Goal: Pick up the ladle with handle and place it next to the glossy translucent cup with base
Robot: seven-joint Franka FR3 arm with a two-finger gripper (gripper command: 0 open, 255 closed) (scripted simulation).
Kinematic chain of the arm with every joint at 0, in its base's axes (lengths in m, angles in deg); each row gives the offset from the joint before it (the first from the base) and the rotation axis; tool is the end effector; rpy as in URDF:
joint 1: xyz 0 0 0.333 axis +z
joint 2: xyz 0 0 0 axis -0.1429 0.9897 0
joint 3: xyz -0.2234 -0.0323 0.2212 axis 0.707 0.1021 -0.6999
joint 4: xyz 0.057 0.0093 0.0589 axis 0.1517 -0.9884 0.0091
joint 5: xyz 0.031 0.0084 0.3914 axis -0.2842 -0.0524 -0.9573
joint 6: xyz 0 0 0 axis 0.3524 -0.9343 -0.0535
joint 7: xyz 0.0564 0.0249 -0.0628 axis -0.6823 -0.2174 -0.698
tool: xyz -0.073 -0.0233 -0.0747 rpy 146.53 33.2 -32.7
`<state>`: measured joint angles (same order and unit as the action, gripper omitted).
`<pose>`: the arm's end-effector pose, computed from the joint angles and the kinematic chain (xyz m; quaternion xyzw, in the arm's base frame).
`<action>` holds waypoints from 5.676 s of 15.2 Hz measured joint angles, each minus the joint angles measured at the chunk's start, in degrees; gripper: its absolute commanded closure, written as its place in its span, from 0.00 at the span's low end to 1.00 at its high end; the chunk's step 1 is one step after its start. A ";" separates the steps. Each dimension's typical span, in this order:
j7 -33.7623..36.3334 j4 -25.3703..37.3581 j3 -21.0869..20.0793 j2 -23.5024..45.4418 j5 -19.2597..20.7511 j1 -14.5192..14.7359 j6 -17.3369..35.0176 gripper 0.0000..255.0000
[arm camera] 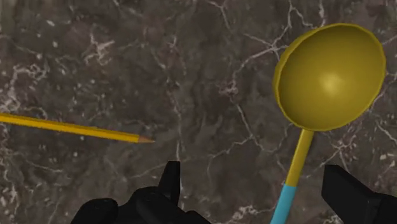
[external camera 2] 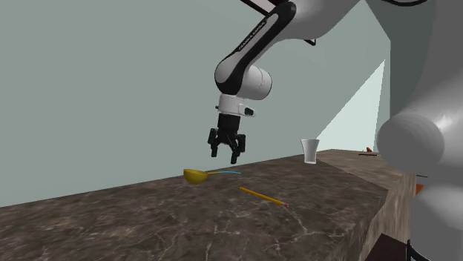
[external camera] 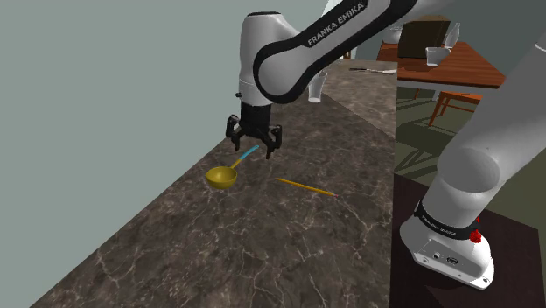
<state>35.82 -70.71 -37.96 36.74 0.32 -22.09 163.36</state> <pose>0.4553 0.2182 0.4029 -0.8489 0.5224 -0.0186 0.0781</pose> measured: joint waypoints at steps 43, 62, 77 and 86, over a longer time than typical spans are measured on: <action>20.71 11.15 -2.16 14.17 13.21 -0.87 2.46 1.00; 17.35 20.11 -2.04 7.41 7.63 -1.86 -11.73 1.00; 3.78 16.17 5.64 -3.64 -0.71 -5.12 -18.38 1.00; -11.31 8.03 16.11 -11.53 -4.06 -8.17 -20.37 1.00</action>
<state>24.51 -62.68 -21.85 25.21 -3.73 -30.26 142.99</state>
